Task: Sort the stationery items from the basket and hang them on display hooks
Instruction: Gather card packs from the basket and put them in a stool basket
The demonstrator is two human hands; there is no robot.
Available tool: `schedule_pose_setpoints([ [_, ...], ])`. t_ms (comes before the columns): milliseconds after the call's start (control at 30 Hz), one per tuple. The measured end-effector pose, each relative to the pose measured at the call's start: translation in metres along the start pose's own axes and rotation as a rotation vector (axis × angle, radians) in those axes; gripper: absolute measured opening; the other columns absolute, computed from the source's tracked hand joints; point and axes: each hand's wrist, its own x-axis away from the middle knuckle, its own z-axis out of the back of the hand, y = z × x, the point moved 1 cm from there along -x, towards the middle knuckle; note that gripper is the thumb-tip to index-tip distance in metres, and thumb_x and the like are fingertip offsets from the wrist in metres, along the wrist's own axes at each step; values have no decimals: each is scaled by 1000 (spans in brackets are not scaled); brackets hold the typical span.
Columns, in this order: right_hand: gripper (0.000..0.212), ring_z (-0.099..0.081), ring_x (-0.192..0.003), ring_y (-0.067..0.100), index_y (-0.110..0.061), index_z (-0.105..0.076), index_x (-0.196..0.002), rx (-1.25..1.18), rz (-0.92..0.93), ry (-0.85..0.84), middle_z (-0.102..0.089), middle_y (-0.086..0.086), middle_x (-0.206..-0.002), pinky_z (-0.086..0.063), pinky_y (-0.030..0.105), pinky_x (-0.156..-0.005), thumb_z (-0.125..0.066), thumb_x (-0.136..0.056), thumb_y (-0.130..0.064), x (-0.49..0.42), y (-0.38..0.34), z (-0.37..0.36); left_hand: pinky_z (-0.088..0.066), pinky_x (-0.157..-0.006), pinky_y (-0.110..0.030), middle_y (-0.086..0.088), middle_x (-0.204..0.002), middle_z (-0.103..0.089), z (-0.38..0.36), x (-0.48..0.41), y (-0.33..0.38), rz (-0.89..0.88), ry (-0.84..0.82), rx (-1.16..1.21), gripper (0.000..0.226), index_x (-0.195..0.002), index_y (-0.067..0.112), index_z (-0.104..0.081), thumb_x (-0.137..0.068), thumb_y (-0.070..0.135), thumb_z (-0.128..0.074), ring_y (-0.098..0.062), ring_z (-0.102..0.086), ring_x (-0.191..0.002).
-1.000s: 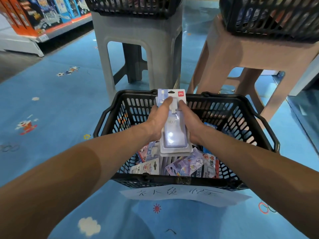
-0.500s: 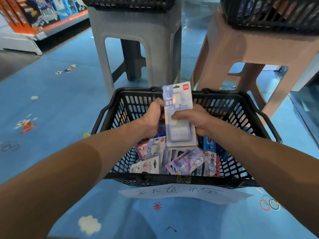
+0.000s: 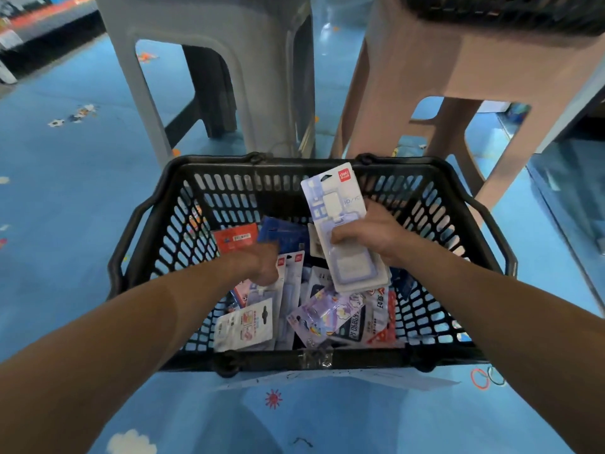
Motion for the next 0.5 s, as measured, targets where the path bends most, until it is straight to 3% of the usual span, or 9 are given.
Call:
schedule_pose_setpoints([
  [200, 43, -74, -96, 22, -14, -74, -108, 21, -29, -39, -78, 2, -104, -61, 39, -84, -83, -69, 2, -5, 10, -1, -44, -112, -35, -12, -165, -31, -16, -19, 2, -82, -22, 45, 83, -164, 16, -14, -94, 2, -56, -31, -40, -146],
  [333, 42, -74, -93, 21, -14, -73, -108, 10, -50, -66, -78, 2, -104, -61, 34, -78, -83, -70, 2, -6, 12, -2, -49, -92, -30, -9, -161, -38, -16, -25, 2, -160, -27, 58, 93, -165, 25, -9, -91, -1, -58, -32, -50, -135],
  [433, 41, -73, -93, 20, -15, -73, -107, 5, -52, -75, -78, 1, -103, -58, 30, -73, -82, -71, 1, -6, 13, -1, -52, -91, -34, -12, -157, -41, -15, -30, 8, -169, -1, -16, 93, -164, 23, -14, -88, 1, -63, -34, -52, -133],
  [500, 43, -73, -96, 22, -14, -72, -111, 12, -53, -78, -78, 2, -105, -59, 33, -79, -82, -72, 1, -5, 12, -1, -52, -96, -36, -14, -155, -41, -10, -31, 7, -158, 23, -59, 88, -162, 19, -21, -88, 2, -66, -33, -50, -134],
])
